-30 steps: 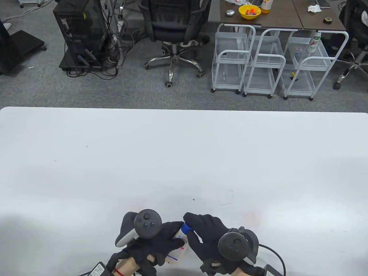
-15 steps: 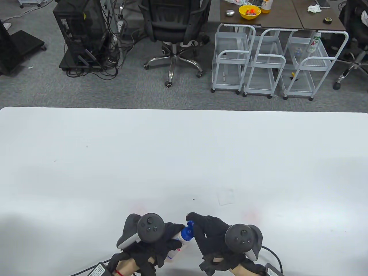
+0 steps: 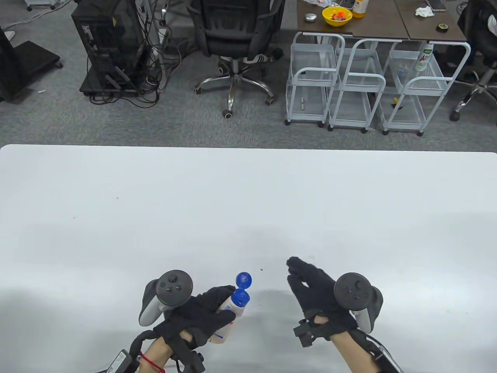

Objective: Squeeze hand cream onto cotton pad

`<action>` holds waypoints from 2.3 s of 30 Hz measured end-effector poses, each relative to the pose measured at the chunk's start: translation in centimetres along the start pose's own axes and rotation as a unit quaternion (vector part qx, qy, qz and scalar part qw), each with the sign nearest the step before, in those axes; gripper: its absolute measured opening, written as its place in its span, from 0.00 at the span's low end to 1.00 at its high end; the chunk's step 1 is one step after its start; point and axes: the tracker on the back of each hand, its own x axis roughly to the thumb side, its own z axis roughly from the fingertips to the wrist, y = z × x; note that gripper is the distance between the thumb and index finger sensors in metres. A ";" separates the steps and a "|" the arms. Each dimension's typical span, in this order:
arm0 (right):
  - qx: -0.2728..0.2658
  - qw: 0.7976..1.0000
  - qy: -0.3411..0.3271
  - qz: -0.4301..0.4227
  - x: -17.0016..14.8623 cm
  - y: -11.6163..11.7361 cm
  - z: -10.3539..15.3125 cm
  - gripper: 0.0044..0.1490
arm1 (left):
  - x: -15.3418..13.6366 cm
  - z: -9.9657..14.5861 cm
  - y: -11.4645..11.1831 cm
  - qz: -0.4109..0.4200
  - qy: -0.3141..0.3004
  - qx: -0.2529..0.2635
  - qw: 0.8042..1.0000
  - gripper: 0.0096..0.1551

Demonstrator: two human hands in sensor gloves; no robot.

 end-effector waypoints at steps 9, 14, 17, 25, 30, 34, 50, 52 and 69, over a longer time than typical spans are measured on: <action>0.057 0.975 0.027 0.215 -1.7 1.1 -4.0 0.36 | -1.0 -0.1 1.4 0.018 0.004 0.021 1.000 0.31; 0.143 0.937 0.053 0.315 -1.9 4.1 -7.0 0.35 | -0.9 0.5 1.2 -0.005 0.007 0.018 1.000 0.32; 0.163 0.923 0.059 0.343 -2.0 5.2 -8.5 0.33 | -0.7 0.9 1.2 -0.024 0.020 0.038 0.999 0.32; 0.157 0.926 0.098 0.328 -2.0 6.1 -10.2 0.21 | -0.6 0.9 0.8 -0.049 0.033 0.037 0.998 0.32; 0.192 0.930 0.128 0.285 -2.8 5.6 -10.8 0.21 | -0.7 1.0 0.9 -0.042 0.033 0.035 0.998 0.32; 0.180 0.943 0.140 0.242 -3.0 4.6 -10.6 0.22 | -0.9 0.7 1.0 -0.050 0.026 0.016 0.998 0.33; 0.077 0.973 0.108 -0.190 4.9 -1.1 0.3 0.22 | -1.0 0.6 0.1 -0.086 0.040 0.074 0.993 0.35; 0.092 0.971 0.109 -0.194 5.1 -0.1 1.7 0.22 | -0.8 0.6 -0.3 -0.087 0.027 0.079 0.993 0.35; 0.141 0.951 0.199 -0.188 3.1 6.0 4.0 0.23 | 1.8 0.5 -2.9 -0.328 0.014 0.133 0.935 0.32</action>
